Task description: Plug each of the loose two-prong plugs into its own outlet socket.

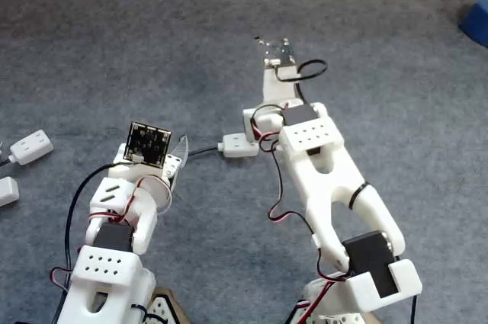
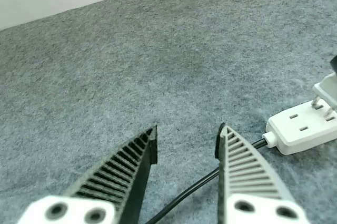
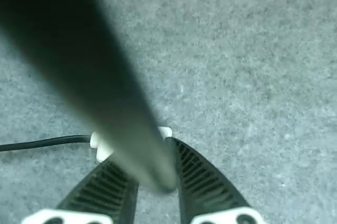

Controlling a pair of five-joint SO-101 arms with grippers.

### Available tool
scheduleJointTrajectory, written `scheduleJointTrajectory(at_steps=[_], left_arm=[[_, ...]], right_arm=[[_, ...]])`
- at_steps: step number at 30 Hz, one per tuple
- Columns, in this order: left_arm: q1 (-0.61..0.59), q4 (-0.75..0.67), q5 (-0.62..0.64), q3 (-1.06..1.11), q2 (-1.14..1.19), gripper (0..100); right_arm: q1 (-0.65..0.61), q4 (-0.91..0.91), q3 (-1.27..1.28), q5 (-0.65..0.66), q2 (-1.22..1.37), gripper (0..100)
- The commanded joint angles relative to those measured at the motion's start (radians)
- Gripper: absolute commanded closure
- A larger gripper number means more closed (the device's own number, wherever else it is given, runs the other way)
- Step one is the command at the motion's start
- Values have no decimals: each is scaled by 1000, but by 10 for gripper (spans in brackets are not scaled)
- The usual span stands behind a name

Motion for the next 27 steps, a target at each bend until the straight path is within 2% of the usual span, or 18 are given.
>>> scheduleJointTrajectory(at_steps=[1,14,20,27], left_arm=[[-10,-3,3,-4,-7,803],[-8,-3,3,-4,-7,803],[-10,-3,3,-4,-7,803],[-15,-3,6,-5,-12,803]], right_arm=[[-12,51,-51,14,12,993],[1,96,-90,35,18,993],[-16,33,-156,37,226,993],[-39,176,-306,31,348,993]])
